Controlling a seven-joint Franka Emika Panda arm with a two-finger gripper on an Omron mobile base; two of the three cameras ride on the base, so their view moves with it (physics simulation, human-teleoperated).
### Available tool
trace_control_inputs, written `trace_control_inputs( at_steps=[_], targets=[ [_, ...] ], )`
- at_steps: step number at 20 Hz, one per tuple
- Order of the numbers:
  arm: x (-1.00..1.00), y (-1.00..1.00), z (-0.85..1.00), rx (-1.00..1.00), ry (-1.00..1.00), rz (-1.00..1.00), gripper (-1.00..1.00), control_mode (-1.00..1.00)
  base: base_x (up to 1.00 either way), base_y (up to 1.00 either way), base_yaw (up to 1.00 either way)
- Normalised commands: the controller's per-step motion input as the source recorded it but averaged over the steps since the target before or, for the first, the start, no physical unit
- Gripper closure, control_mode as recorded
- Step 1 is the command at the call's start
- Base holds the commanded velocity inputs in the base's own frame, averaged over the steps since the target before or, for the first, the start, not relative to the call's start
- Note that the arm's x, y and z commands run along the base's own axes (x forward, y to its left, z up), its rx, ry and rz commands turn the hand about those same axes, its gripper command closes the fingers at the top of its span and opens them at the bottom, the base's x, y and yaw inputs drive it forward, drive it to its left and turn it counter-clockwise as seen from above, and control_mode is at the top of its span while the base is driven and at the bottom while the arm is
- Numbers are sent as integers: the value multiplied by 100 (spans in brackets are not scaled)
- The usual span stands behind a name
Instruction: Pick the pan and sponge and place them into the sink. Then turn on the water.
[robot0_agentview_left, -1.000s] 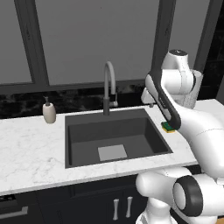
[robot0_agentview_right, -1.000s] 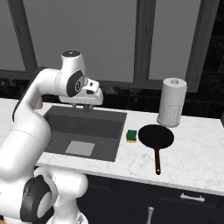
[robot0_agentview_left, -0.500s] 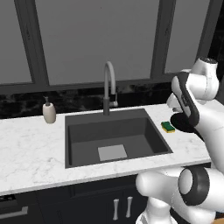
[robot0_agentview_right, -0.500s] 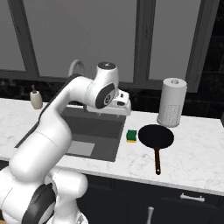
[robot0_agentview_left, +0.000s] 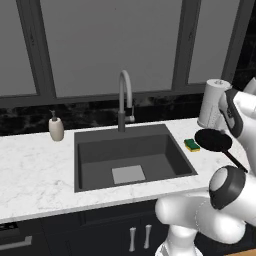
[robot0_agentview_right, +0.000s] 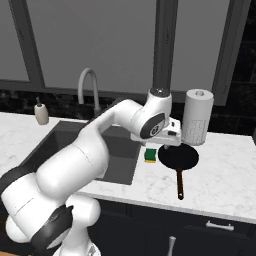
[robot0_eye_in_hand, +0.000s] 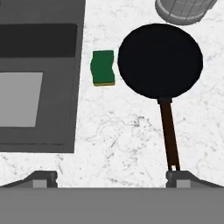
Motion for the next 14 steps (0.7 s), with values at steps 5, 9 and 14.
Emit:
trace_control_inputs(
  at_steps=[5,9,14],
  targets=[
    [30,-63,-52,-2,4,-5,-100,-100,0,0,0],
    [19,-13,-40,0,9,0,-100,-100,0,0,0],
    [13,-3,-29,0,5,0,-100,-100,0,0,0]
  ],
)
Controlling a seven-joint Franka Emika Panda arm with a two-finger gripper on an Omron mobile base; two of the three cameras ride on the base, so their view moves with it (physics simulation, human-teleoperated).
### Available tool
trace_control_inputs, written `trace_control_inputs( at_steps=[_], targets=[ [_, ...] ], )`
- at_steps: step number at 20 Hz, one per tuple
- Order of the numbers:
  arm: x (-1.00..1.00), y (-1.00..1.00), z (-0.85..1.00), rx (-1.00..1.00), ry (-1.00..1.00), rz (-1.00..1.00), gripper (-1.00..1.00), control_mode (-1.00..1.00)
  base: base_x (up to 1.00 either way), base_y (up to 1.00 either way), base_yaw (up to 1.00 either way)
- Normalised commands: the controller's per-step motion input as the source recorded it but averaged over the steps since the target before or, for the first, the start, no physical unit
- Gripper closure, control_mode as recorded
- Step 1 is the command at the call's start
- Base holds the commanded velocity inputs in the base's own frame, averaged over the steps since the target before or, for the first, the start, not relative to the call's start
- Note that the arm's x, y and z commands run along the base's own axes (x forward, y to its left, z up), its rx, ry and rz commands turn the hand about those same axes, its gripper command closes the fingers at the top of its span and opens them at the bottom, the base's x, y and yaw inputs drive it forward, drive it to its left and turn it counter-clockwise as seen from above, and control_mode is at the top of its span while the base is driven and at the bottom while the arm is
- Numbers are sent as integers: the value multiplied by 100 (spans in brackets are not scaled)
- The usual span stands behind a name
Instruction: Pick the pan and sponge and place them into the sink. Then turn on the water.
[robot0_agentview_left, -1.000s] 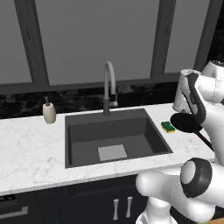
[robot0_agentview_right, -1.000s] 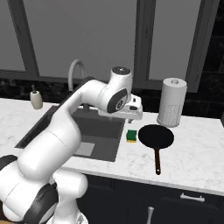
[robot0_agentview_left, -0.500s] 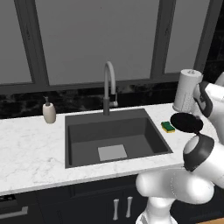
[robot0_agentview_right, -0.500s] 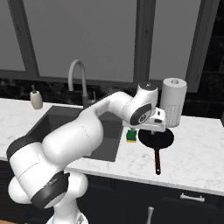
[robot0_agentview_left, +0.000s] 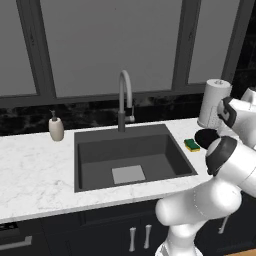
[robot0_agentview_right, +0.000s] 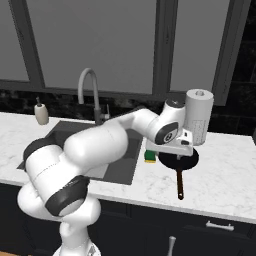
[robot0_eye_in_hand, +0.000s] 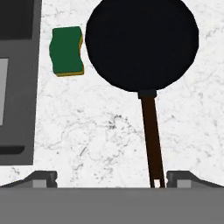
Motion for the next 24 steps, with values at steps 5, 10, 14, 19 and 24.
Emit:
trace_control_inputs(
  at_steps=[5,10,14,19,24],
  targets=[
    [1,-5,-21,0,2,0,-100,-100,0,0,0],
    [4,-10,-30,0,3,0,-100,-100,0,0,0],
    [8,-16,-29,0,3,0,-100,-100,0,0,0],
    [14,-20,-23,0,6,0,-100,-100,0,0,0],
    [18,-24,-19,0,9,0,-100,-100,0,0,0]
  ],
)
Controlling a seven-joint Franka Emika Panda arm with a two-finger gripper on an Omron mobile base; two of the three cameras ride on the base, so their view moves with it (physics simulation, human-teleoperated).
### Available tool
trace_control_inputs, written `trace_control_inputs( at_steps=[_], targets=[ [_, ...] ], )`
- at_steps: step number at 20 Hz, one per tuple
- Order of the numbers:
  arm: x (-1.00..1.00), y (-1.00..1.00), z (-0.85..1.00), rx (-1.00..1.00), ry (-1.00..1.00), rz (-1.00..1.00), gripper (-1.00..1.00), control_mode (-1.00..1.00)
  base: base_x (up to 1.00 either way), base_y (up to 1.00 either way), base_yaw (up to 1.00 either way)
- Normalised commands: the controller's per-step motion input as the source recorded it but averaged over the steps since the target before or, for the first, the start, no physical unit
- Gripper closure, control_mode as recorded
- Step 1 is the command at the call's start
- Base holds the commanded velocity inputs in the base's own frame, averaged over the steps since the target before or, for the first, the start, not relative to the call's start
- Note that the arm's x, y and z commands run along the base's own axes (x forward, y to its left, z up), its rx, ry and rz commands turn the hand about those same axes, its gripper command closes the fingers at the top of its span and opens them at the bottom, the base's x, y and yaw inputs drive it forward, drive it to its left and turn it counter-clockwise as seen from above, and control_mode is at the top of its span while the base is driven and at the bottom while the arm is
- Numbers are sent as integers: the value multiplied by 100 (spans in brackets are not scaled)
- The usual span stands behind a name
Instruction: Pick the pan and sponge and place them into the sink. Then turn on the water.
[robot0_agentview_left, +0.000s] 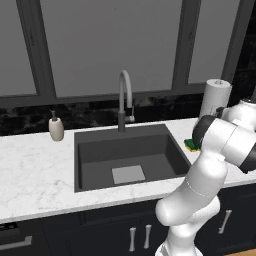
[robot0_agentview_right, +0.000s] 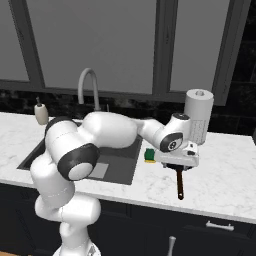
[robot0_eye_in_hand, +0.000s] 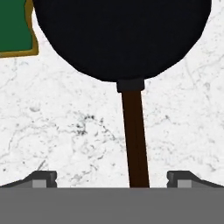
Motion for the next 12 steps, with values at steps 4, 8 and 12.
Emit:
trace_control_inputs(
  at_steps=[4,8,12],
  targets=[
    [23,-24,-22,0,8,0,-100,-100,0,0,0],
    [23,-15,-27,0,4,0,-100,-100,0,0,0],
    [23,-9,-30,1,2,0,-100,-100,0,0,0]
  ],
)
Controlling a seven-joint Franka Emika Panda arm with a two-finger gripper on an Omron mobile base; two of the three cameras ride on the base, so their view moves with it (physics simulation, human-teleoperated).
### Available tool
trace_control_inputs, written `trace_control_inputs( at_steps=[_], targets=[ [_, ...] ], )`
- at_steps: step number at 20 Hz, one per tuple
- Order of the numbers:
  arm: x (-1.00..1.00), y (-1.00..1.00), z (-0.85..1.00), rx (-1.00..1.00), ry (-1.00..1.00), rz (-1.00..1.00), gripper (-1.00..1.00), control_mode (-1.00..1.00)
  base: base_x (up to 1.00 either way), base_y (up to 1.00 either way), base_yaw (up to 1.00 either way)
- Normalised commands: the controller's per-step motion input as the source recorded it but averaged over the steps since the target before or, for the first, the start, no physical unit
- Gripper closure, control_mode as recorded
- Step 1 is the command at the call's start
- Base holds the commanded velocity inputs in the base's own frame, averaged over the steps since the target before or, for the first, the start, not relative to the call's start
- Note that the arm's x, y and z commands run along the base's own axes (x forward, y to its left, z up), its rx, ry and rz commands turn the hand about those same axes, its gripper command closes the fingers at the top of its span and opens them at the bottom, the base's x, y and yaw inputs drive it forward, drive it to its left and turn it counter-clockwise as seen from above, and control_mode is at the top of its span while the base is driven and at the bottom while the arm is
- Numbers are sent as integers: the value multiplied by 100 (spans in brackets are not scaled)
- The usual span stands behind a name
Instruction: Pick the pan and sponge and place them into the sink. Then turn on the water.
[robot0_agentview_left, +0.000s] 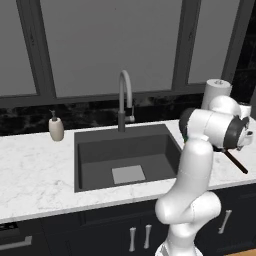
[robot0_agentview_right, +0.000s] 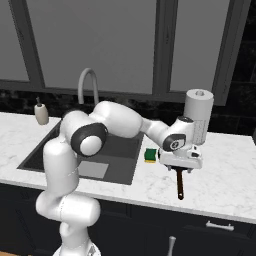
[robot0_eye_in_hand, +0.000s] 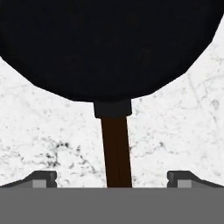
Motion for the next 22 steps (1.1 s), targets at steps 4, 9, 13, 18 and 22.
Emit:
trace_control_inputs(
  at_steps=[4,9,13,18,22],
  targets=[
    [23,-7,-32,2,1,0,-100,-100,0,0,0],
    [18,-4,-30,0,1,0,-100,-100,0,0,0],
    [18,-2,-31,0,1,0,-100,-100,0,0,0],
    [8,-1,-16,0,1,0,-100,-100,0,0,0],
    [0,0,0,0,0,0,100,-100,0,0,0]
  ],
)
